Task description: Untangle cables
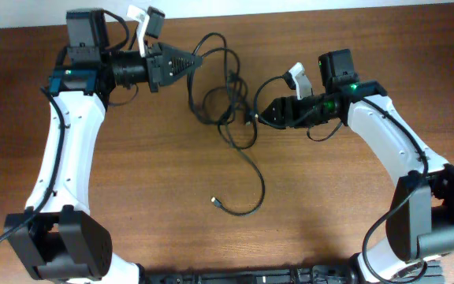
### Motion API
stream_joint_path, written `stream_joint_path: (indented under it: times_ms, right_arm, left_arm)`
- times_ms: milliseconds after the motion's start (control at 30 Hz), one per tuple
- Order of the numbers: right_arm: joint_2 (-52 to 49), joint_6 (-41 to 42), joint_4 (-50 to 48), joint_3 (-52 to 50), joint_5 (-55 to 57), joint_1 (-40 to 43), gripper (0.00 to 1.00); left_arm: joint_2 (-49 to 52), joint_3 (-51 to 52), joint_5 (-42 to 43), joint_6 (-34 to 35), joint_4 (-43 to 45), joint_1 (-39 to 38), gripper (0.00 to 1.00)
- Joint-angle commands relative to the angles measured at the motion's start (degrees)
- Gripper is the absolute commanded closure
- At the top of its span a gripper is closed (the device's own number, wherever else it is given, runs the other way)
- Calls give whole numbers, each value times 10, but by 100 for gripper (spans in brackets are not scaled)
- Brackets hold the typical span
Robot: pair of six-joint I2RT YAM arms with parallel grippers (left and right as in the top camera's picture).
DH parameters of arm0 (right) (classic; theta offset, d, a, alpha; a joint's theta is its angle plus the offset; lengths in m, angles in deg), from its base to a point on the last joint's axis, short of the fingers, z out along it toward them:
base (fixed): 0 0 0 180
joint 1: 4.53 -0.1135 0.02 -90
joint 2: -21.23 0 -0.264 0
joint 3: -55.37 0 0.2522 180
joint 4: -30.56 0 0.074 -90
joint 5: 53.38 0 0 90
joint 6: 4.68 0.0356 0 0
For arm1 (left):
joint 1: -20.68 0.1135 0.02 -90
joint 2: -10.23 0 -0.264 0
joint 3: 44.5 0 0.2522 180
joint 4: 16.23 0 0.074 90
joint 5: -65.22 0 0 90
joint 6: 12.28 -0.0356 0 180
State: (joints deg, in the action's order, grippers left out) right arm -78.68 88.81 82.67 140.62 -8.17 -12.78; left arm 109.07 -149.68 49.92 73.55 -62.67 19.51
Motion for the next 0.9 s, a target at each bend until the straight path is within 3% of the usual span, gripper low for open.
stream_joint_path:
  times_ms: [0,67,367,600,767,867]
  right_arm:
    - [-3,-52,-26,4,-101,0,25]
    - [-3,-51,-43,4,-108,-1,25]
    - [-3,-30,-156,4,-73,-29,25]
    - [-3,186,-229,4,260,-31,24]
    - [-3,304,-163,4,454,-7,24]
    - [-3,305,-111,4,490,23,25]
  left_arm:
    - [-12,-7,65,82,35,-2,100]
    - [-12,-7,65,111,50,-6,100]
    - [-12,-7,66,112,52,-50,100]
    - [-12,-7,90,112,47,-54,100]
    - [-12,-7,89,112,38,-31,100]
    - [-12,-7,79,105,14,-3,100]
